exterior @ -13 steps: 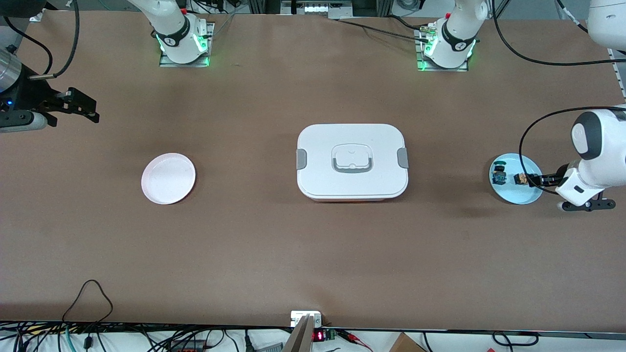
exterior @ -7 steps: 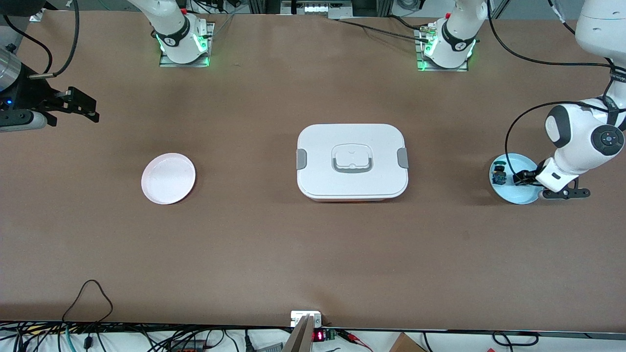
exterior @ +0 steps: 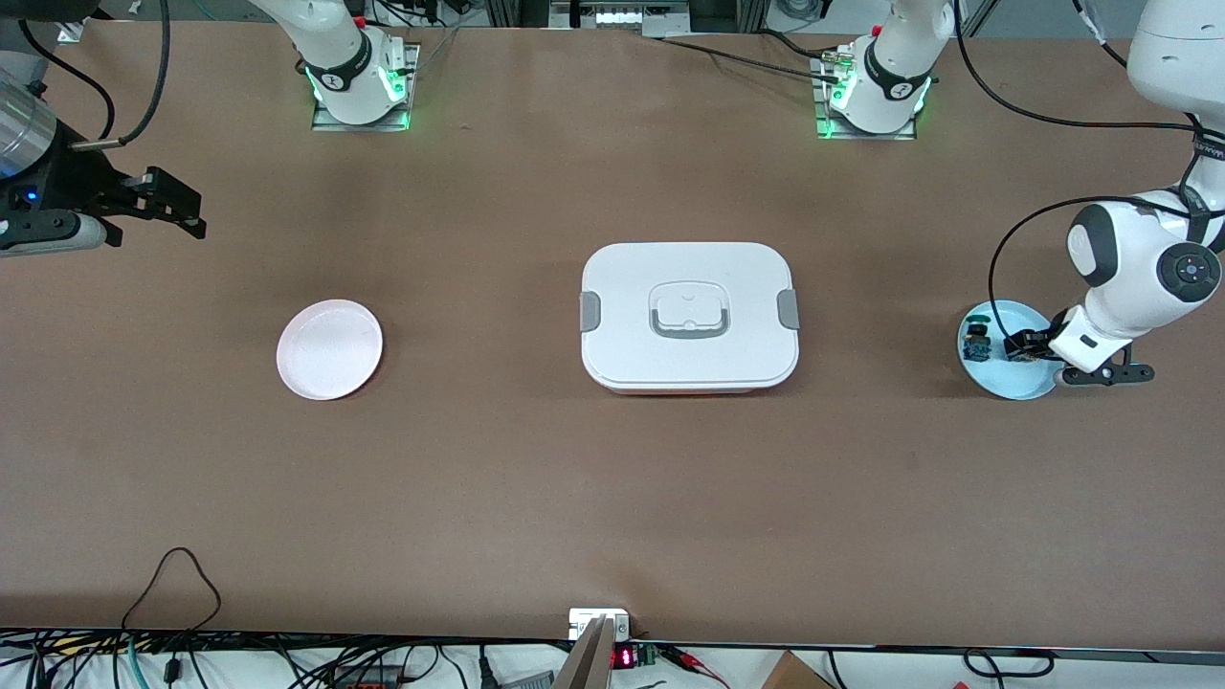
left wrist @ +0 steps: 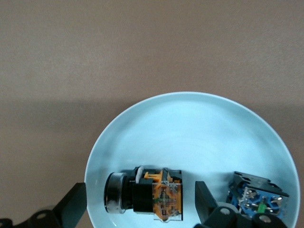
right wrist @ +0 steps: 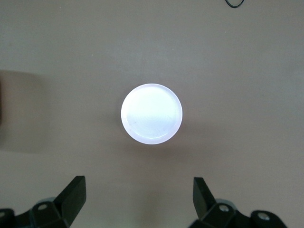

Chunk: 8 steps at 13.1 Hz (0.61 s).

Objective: Transfer orange switch to right arm and place
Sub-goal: 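Lower the left gripper and grasp the orange switch block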

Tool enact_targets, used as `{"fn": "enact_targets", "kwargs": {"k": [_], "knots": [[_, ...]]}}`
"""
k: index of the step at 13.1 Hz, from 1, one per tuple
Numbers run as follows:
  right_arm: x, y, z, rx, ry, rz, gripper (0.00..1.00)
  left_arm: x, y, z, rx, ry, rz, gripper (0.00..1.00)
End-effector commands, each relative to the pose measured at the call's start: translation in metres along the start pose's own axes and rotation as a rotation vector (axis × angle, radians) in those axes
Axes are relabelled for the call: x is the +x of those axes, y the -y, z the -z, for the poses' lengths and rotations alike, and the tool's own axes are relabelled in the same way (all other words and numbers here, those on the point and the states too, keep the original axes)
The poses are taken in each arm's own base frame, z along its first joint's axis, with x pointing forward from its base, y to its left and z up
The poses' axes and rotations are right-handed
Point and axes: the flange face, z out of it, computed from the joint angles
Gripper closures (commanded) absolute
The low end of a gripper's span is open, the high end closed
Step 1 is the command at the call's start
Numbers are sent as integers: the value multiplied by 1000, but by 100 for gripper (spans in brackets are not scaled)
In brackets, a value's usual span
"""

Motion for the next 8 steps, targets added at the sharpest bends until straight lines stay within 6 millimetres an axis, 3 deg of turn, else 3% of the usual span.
{"fn": "enact_targets", "kwargs": {"k": [1,5,6,8], "knots": [[-3,-6,6,-7,6,28,0,-3,2,-7,3,4,-23,0],[-4,-5,6,-1,15,25,0,-3,1,-14,0,13,-24,3],[-4,-6,8,1,12,21,0,-2,1,-13,1,12,-24,13],[-4,-6,15,-2,2,24,0,-2,1,-13,1,16,-22,43]]}}
